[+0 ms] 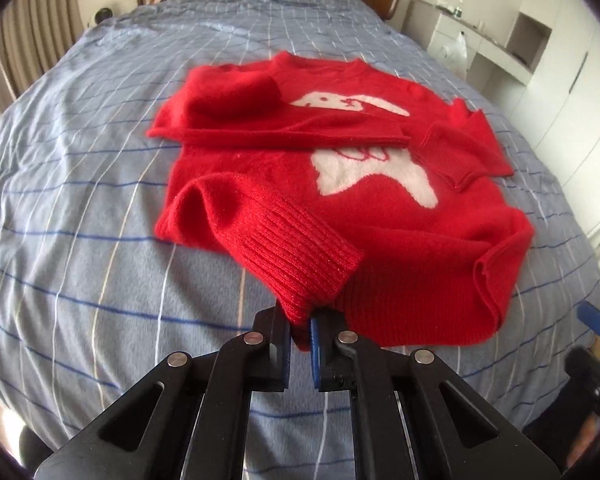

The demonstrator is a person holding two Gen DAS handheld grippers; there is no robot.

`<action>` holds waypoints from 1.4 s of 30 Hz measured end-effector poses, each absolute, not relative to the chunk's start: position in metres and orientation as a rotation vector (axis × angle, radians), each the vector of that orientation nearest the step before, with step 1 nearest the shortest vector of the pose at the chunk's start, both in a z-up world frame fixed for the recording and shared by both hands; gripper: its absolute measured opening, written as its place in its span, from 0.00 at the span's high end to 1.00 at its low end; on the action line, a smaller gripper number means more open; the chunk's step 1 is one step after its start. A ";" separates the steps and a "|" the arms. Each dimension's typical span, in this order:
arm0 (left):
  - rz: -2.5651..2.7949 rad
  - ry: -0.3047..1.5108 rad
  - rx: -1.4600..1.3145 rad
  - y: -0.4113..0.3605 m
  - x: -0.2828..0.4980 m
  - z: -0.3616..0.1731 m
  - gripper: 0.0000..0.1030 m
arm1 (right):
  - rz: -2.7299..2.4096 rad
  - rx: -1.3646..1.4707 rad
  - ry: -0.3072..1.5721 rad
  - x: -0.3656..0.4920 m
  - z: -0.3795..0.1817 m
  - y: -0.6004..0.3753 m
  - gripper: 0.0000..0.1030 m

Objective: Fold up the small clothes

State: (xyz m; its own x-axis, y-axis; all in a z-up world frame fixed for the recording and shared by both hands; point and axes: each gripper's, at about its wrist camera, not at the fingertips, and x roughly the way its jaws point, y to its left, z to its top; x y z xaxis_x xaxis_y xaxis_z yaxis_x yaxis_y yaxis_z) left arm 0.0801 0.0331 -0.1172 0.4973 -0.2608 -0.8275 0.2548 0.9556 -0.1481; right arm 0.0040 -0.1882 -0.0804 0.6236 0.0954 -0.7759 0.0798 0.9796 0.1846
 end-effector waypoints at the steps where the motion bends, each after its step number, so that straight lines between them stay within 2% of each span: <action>1: -0.309 1.006 -0.026 0.037 0.076 -0.118 0.94 | 0.036 0.215 0.886 0.014 -0.082 -0.181 0.00; 4: -0.307 1.020 -0.085 0.047 0.065 -0.119 0.94 | 0.117 0.207 0.908 0.053 -0.105 -0.157 0.04; 5: -0.308 1.027 -0.108 0.052 0.061 -0.120 0.94 | 0.120 0.185 0.932 0.065 -0.117 -0.152 0.21; 6: -0.313 1.037 -0.129 0.056 0.057 -0.120 0.94 | 0.098 0.155 0.959 0.074 -0.127 -0.150 0.55; 7: -0.323 1.047 -0.147 0.060 0.052 -0.120 0.94 | 0.061 0.142 0.971 0.076 -0.133 -0.153 0.66; 9: -0.336 1.068 -0.162 0.066 0.045 -0.122 0.92 | 0.059 0.242 0.948 0.061 -0.128 -0.174 0.74; 12: -0.309 1.090 -0.155 0.077 0.031 -0.127 0.81 | 0.049 0.301 0.969 0.025 -0.122 -0.201 0.75; 14: -0.288 1.101 -0.157 0.086 0.024 -0.133 0.67 | 0.041 0.339 1.016 0.005 -0.126 -0.218 0.75; 17: -0.282 1.107 -0.195 0.100 0.020 -0.137 0.54 | 0.044 0.387 1.062 -0.017 -0.135 -0.235 0.72; 19: -0.268 1.098 -0.217 0.107 0.023 -0.137 0.45 | 0.058 0.414 1.044 -0.026 -0.136 -0.241 0.55; 20: -0.257 1.084 -0.231 0.110 0.025 -0.136 0.40 | 0.074 0.433 1.019 -0.030 -0.135 -0.244 0.42; 22: -0.250 1.075 -0.249 0.112 0.034 -0.137 0.38 | 0.115 0.483 0.956 -0.029 -0.132 -0.248 0.39; 24: -0.268 1.117 -0.251 0.107 0.045 -0.146 0.40 | 0.165 0.540 0.924 -0.018 -0.133 -0.250 0.39; 25: -0.283 1.133 -0.247 0.102 0.049 -0.150 0.49 | 0.178 0.563 0.917 -0.009 -0.136 -0.249 0.39; 26: -0.293 1.143 -0.228 0.095 0.053 -0.155 0.65 | 0.190 0.584 0.928 0.000 -0.141 -0.249 0.39; 27: -0.299 1.148 -0.202 0.088 0.055 -0.158 0.76 | 0.215 0.609 0.950 0.009 -0.148 -0.247 0.45; 28: -0.299 1.144 -0.181 0.083 0.056 -0.159 0.96 | 0.247 0.627 0.966 0.018 -0.155 -0.243 0.54; 29: -0.298 1.137 -0.176 0.082 0.056 -0.159 0.97 | 0.273 0.629 0.978 0.024 -0.160 -0.239 0.90; 30: -0.292 1.134 -0.183 0.085 0.055 -0.156 0.97 | 0.271 0.618 0.996 0.029 -0.164 -0.238 0.96; 32: -0.264 1.112 -0.196 0.100 0.051 -0.144 0.98 | 0.246 0.648 1.005 0.025 -0.165 -0.246 0.96; 37: -0.292 1.050 -0.205 0.131 0.025 -0.111 0.98 | 0.204 0.590 1.018 -0.020 -0.127 -0.260 0.97; 42: -0.252 1.053 -0.064 0.111 0.015 -0.126 0.98 | 0.173 0.506 1.051 -0.027 -0.120 -0.244 0.97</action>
